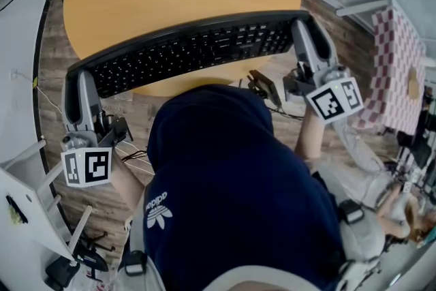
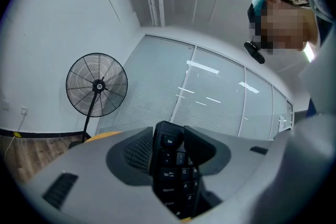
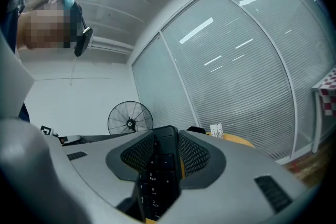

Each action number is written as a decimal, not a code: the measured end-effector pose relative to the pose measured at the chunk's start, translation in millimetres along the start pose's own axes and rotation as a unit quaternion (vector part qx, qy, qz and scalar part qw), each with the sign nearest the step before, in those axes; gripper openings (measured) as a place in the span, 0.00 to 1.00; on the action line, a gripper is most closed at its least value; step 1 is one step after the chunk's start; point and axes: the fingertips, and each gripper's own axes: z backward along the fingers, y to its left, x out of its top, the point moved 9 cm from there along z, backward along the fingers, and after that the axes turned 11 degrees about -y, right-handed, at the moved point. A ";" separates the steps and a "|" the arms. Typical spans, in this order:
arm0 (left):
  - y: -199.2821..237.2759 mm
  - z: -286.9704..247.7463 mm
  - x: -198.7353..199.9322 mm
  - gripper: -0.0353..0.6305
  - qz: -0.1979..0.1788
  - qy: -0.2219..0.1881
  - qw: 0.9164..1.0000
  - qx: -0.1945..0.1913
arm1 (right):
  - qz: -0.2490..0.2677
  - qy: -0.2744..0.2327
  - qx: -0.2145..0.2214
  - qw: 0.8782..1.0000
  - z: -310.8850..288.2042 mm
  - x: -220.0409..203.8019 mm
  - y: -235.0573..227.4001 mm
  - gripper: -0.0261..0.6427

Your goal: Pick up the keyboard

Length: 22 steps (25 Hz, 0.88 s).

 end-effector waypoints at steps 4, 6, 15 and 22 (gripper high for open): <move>-0.3 0.4 0.1 0.31 0.001 0.001 1.000 0.000 | 0.000 0.001 -0.001 1.000 -0.3 0.5 0.2 0.25; -0.7 0.2 0.3 0.31 0.000 0.002 1.000 0.000 | 0.000 0.001 -0.003 1.000 0.5 -0.1 -0.7 0.25; -1.3 -0.8 0.0 0.31 -0.001 0.001 1.000 -0.003 | 0.001 0.001 -0.008 1.000 2.3 -1.5 -1.5 0.25; -1.6 0.5 -0.3 0.31 -0.001 0.003 1.000 -0.001 | 0.002 0.004 -0.008 1.000 2.4 -1.8 -1.6 0.25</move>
